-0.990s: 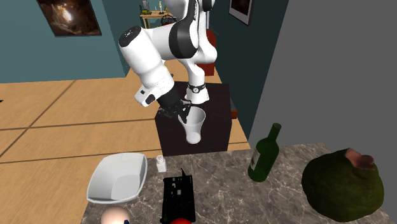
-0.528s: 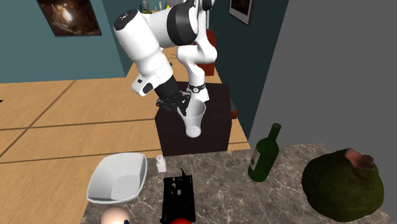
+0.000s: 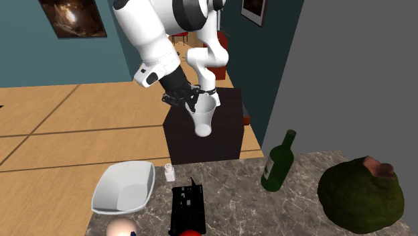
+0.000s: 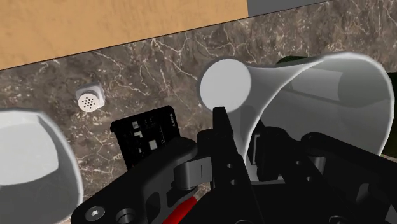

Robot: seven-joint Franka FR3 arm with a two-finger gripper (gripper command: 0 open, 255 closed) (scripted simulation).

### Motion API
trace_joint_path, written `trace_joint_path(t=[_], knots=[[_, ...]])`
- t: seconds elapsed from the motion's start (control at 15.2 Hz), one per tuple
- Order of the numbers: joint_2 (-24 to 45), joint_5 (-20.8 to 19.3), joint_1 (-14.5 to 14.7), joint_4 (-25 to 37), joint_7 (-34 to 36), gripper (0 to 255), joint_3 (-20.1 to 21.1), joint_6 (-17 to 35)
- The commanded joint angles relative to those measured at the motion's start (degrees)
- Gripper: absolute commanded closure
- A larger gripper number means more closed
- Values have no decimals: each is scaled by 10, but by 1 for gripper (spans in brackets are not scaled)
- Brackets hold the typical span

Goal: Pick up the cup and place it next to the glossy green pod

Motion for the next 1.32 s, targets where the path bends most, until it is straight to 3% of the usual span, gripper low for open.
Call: trace_joint_path(t=[0.0,0.92,1.25], knots=[[0,-1,0,16,4,255,0,-16],[9,2,-5,135,30,255,-3,-123],[-28,3,25,88,80,255,22,-96]])
